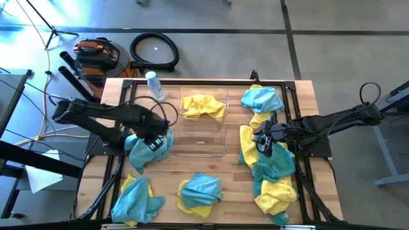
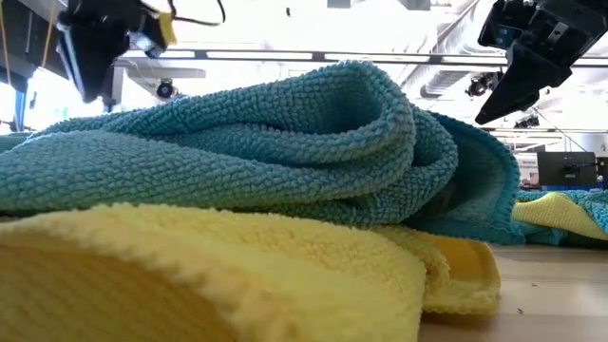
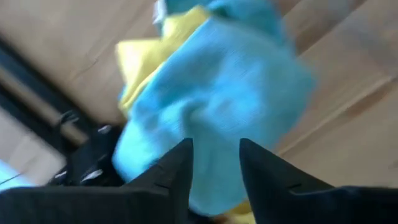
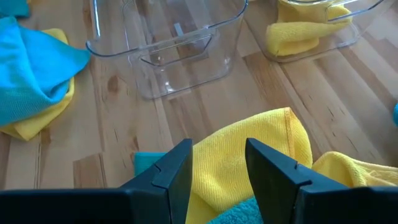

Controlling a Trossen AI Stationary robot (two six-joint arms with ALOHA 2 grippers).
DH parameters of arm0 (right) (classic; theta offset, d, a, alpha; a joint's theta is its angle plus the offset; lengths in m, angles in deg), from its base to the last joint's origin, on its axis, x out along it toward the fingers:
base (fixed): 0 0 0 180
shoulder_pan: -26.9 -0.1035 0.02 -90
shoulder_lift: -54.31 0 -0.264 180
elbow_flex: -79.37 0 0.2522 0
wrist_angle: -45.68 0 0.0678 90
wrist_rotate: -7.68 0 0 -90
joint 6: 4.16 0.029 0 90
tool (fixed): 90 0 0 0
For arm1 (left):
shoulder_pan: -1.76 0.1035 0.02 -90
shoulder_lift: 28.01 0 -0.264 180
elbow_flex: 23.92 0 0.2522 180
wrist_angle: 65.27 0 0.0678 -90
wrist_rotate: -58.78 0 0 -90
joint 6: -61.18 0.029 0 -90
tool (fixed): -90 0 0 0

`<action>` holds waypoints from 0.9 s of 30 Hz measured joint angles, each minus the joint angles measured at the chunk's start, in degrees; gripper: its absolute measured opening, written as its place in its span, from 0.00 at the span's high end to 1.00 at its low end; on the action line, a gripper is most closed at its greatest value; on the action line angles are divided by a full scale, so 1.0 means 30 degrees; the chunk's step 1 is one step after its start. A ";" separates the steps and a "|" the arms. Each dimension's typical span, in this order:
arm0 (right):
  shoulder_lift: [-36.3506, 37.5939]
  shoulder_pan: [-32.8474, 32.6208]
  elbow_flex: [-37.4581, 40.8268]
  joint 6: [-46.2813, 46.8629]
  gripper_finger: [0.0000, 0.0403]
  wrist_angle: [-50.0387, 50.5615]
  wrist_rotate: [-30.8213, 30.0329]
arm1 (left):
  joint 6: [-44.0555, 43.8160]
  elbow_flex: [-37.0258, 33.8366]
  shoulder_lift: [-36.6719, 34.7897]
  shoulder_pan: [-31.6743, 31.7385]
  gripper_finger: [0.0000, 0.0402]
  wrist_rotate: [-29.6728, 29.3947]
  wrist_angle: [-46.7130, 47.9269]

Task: Sort microfiber towel by color & place in baskets
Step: Put the blue microfiber cloth into the bottom transparent bin

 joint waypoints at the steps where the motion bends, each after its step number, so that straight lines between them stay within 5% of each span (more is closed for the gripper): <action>1: 0.0000 0.0000 0.0000 0.0000 0.64 0.0000 0.0000 | 0.0224 -0.0004 0.0398 0.0000 0.67 0.0001 0.0496; 13: 0.0000 0.0000 0.0000 0.0073 0.64 -0.0123 -0.0015 | 0.3775 -0.0016 0.4054 0.0007 0.63 -0.0063 0.1709; 27: -0.0007 0.0000 -0.0009 0.0143 0.64 -0.0138 -0.0021 | 0.3378 -0.3318 0.2938 0.0146 0.69 0.2779 -0.0486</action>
